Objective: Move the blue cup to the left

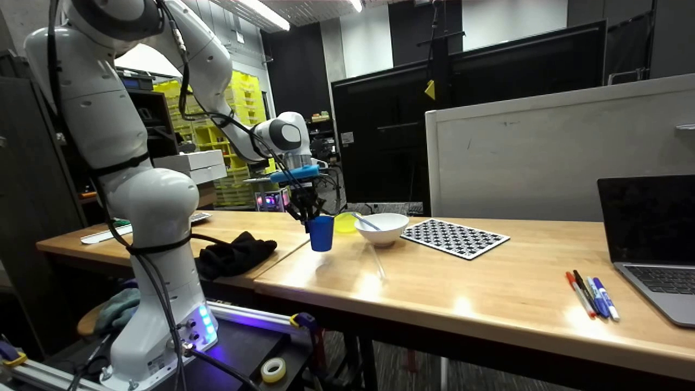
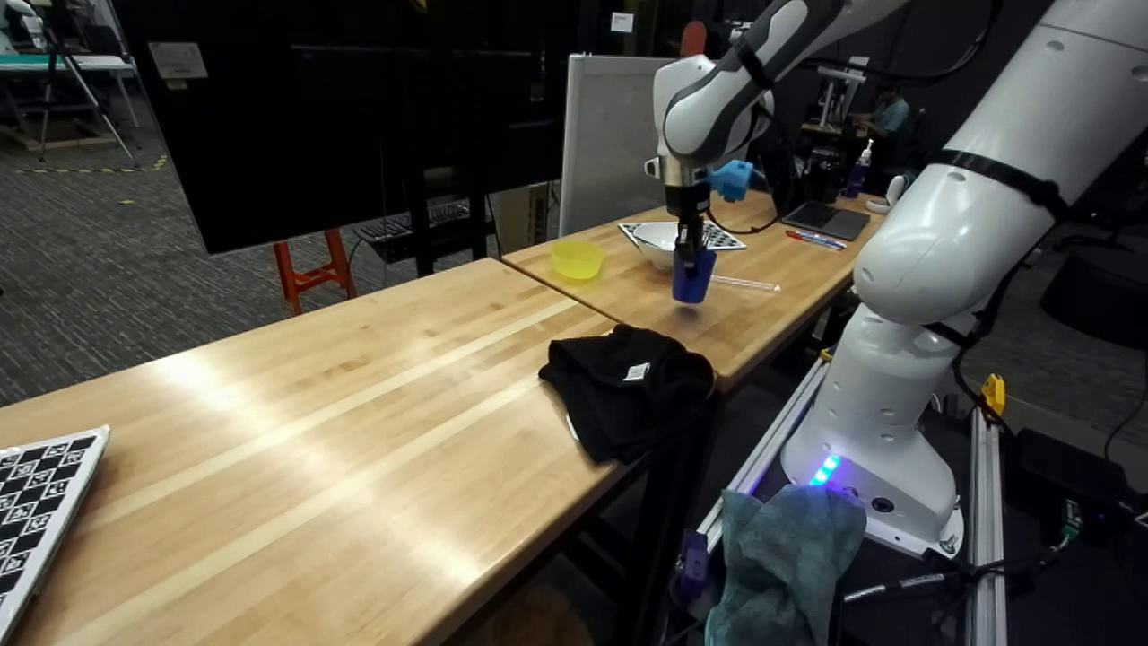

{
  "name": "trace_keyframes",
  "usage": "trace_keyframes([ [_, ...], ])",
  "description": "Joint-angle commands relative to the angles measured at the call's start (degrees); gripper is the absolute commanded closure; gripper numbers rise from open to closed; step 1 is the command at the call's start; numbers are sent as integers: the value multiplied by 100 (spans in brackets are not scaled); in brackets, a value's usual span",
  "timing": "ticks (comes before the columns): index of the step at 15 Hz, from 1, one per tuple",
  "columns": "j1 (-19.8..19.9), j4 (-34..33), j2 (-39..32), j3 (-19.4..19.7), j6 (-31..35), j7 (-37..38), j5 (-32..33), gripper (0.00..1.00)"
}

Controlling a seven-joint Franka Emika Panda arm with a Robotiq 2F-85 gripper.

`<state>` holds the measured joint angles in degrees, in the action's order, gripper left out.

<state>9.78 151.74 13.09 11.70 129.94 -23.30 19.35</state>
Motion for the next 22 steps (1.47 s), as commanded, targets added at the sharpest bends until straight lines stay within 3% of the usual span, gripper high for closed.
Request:
trace_keyframes([
  [1,200,58,579,28,-369,67,303,59],
  [10,845,-540,2451,463,-2524,-153,716,1],
  [13,670,-813,2616,905,-2988,-415,151,0],
  [16,470,-895,2626,1201,-2936,-518,-513,0],
  [22,409,-841,2595,1195,-2867,-444,-578,0],
])
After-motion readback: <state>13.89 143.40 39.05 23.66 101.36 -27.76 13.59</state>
